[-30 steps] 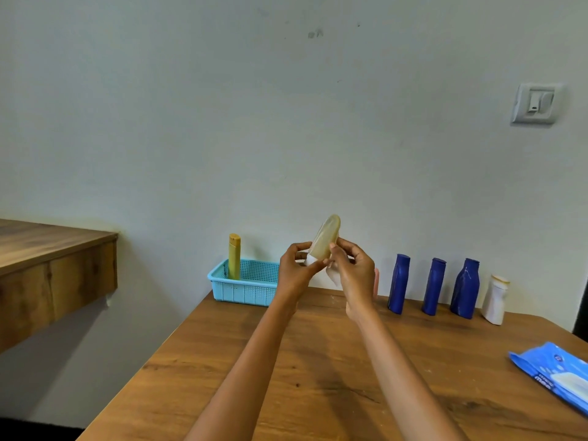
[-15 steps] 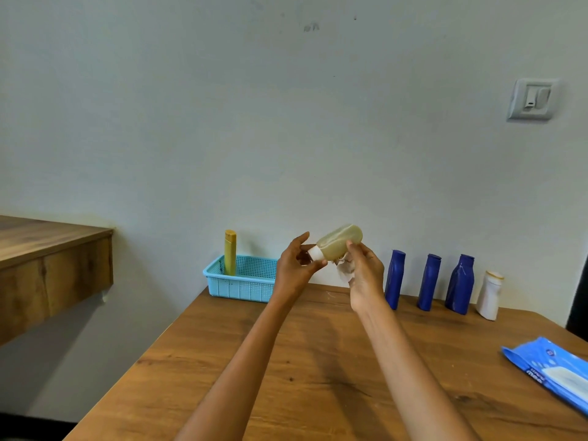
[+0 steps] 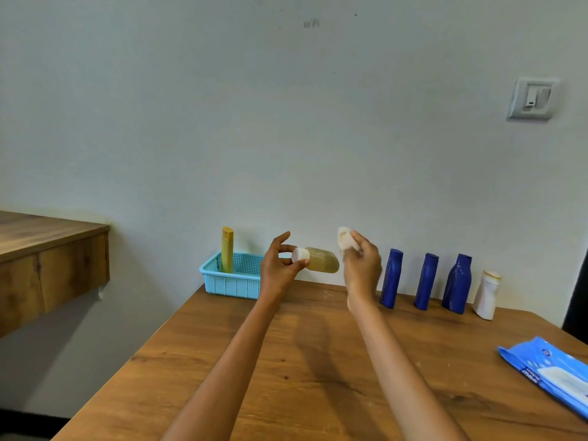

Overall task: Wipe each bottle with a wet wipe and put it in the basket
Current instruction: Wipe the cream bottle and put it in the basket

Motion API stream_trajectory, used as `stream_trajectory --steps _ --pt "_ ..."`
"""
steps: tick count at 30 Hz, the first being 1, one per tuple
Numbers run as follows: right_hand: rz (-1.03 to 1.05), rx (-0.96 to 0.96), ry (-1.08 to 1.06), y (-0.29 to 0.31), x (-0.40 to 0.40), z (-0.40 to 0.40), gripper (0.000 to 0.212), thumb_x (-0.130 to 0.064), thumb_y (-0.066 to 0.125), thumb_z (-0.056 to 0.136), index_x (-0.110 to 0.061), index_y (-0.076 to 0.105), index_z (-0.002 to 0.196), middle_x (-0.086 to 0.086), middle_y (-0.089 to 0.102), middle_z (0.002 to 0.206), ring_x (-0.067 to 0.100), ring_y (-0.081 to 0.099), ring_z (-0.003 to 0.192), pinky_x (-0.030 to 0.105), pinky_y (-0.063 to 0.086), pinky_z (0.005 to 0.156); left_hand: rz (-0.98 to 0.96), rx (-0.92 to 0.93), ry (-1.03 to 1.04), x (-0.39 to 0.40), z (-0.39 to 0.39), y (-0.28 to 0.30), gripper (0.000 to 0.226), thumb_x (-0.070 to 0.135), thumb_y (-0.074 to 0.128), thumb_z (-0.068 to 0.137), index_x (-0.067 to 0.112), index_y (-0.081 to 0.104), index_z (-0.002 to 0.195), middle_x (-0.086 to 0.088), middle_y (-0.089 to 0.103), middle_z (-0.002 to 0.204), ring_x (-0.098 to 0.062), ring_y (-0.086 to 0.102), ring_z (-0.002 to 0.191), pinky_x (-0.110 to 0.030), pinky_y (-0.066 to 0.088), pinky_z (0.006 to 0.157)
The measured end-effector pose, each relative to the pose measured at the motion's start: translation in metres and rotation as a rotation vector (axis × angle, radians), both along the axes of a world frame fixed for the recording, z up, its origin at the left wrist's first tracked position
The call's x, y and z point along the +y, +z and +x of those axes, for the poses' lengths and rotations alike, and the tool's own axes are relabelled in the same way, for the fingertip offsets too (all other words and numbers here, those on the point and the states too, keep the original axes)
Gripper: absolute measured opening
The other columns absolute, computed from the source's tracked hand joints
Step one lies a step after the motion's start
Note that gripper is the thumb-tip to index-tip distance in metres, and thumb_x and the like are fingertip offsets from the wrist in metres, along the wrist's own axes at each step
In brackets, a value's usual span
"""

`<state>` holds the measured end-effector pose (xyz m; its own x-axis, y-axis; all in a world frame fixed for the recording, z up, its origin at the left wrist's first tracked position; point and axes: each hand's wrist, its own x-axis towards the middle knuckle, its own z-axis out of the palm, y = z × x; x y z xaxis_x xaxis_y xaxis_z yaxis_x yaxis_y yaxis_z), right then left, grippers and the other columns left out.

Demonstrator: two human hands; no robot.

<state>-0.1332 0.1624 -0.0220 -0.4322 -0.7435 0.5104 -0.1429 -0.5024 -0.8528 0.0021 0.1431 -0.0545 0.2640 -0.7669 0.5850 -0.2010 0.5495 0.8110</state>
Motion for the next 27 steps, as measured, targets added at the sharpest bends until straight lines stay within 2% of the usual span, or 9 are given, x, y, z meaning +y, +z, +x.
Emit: stream_trajectory --steps 3,7,9,12,15,16,18,20,27 --pt "-0.076 0.365 0.023 -0.002 0.006 0.016 0.032 -0.003 0.053 0.092 -0.010 0.060 0.122 0.005 0.056 0.131 0.017 0.054 0.119 0.019 0.045 0.093 -0.020 -0.008 -0.008 0.001 -0.004 0.002 0.066 0.010 0.078 0.074 0.024 0.046 0.130 0.002 0.060 0.103 -0.015 0.065 0.084 -0.027 0.055 0.077" --pt "-0.151 0.597 0.032 -0.009 0.013 0.029 0.033 -0.005 0.056 0.091 -0.013 0.063 0.121 0.006 0.064 0.121 0.019 0.058 0.114 0.021 0.046 0.096 -0.073 -0.029 -0.008 0.005 -0.005 0.008 0.065 0.011 0.075 0.077 0.025 0.043 0.132 0.004 0.057 0.106 -0.005 0.061 0.084 -0.017 0.053 0.069" --pt "-0.178 0.655 -0.015 -0.009 0.016 0.023 0.032 -0.005 0.055 0.091 -0.014 0.064 0.120 0.004 0.065 0.115 0.017 0.058 0.110 0.001 0.034 0.091 -0.091 -0.020 -0.014 0.007 -0.004 0.011 0.068 0.015 0.077 0.076 0.026 0.042 0.133 0.006 0.058 0.106 -0.008 0.062 0.085 -0.017 0.053 0.070" --pt "-0.117 0.670 -0.097 -0.012 0.013 0.004 0.029 -0.004 0.056 0.090 -0.012 0.066 0.117 0.007 0.067 0.105 0.016 0.059 0.098 -0.004 0.029 0.084 -0.101 -0.035 -0.030 0.009 -0.003 0.013 0.070 0.013 0.078 0.074 0.026 0.042 0.133 0.004 0.059 0.105 -0.015 0.064 0.085 -0.020 0.054 0.071" --pt "-0.042 0.621 -0.109 -0.019 0.005 -0.006 0.028 -0.004 0.059 0.088 -0.014 0.068 0.113 0.007 0.067 0.101 0.014 0.060 0.092 0.036 0.046 0.098 -0.095 -0.082 -0.038 0.008 -0.005 0.012 0.070 0.011 0.077 0.074 0.025 0.042 0.133 0.006 0.057 0.103 -0.017 0.062 0.084 -0.023 0.054 0.072" --pt "-0.014 0.598 -0.096 -0.019 0.006 -0.006 0.027 -0.006 0.059 0.089 -0.014 0.067 0.114 0.006 0.067 0.103 0.014 0.060 0.094 0.034 0.047 0.098 -0.095 -0.092 -0.036 0.007 -0.005 0.012 0.069 0.011 0.077 0.074 0.024 0.042 0.133 0.006 0.057 0.103 -0.016 0.062 0.084 -0.022 0.054 0.072" --pt "-0.001 0.566 -0.036 -0.013 0.012 -0.001 0.028 -0.015 0.059 0.091 -0.012 0.064 0.118 0.007 0.065 0.109 0.012 0.059 0.097 0.003 0.042 0.082 -0.096 -0.077 -0.036 0.007 -0.005 0.011 0.068 0.012 0.077 0.074 0.024 0.043 0.132 0.004 0.057 0.103 -0.014 0.062 0.083 -0.021 0.053 0.071" --pt "-0.036 0.578 -0.008 -0.006 0.016 0.008 0.030 -0.022 0.058 0.092 -0.012 0.063 0.120 0.004 0.063 0.111 0.009 0.058 0.099 -0.010 0.030 0.070 -0.100 -0.057 -0.037 0.007 -0.003 0.012 0.067 0.016 0.078 0.074 0.025 0.044 0.132 0.004 0.058 0.104 -0.012 0.062 0.082 -0.022 0.054 0.073" --pt "-0.085 0.592 -0.041 -0.004 0.020 0.011 0.023 -0.014 0.061 0.090 -0.012 0.068 0.112 0.005 0.065 0.106 0.011 0.058 0.096 -0.009 0.029 0.070 -0.122 -0.082 -0.074 0.012 0.000 0.016 0.068 0.011 0.077 0.074 0.024 0.044 0.131 0.006 0.058 0.102 -0.018 0.064 0.088 -0.023 0.055 0.074"
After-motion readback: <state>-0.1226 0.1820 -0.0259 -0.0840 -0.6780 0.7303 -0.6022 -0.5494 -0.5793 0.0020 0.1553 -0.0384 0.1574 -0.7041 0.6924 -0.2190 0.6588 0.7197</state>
